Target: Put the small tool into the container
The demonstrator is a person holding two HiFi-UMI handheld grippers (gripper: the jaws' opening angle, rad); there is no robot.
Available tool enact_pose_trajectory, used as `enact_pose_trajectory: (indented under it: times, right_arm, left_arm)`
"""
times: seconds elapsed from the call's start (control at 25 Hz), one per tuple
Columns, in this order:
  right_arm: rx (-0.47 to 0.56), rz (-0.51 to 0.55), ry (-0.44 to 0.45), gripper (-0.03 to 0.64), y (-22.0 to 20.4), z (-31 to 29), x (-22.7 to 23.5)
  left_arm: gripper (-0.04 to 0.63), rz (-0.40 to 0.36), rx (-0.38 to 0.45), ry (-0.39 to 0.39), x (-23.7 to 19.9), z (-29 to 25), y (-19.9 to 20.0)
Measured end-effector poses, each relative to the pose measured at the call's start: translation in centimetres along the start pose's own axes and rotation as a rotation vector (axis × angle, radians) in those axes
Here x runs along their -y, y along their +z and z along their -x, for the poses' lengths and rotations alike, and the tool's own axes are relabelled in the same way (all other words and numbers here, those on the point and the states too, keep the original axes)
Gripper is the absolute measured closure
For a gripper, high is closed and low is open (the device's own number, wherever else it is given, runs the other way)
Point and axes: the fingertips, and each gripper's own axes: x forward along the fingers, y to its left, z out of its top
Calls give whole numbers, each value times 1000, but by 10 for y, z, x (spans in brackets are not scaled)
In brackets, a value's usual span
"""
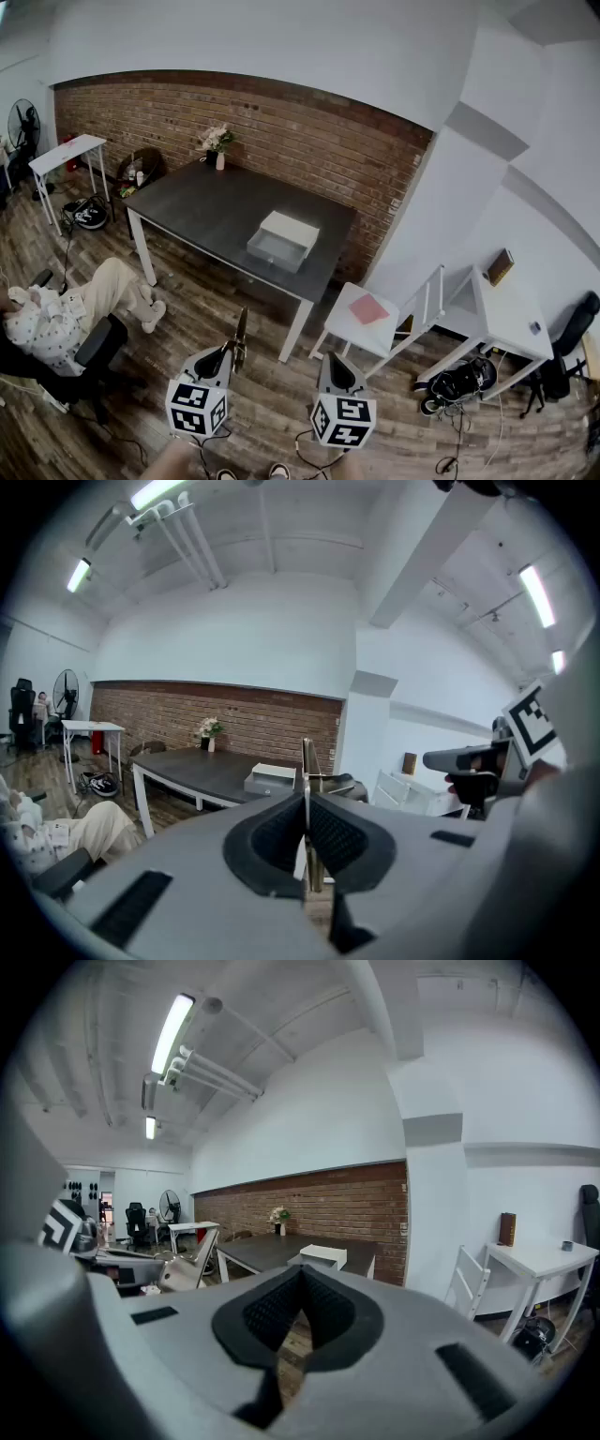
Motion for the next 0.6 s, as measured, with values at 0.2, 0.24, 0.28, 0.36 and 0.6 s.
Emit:
enact_pose_trajectory:
  times: [0.2,0.24,0.28,0.36,0.6]
  right_arm:
    - [4,-1,12,615,0,0,10]
    - [8,-6,20,615,1,-1,12]
    - [13,-11,28,615,3,-3,15]
    - [19,-13,37,615,4,-6,21]
    - [-6,13,85,614,-2,-17,50]
  left_arm:
    - [589,4,-3,4,9,-7,-3]
    - [589,5,-3,7,11,-9,-2]
    - [589,7,-3,11,13,-13,-2]
    - [589,15,-2,21,15,-20,-1]
    - [589,34,6,70,30,-46,0]
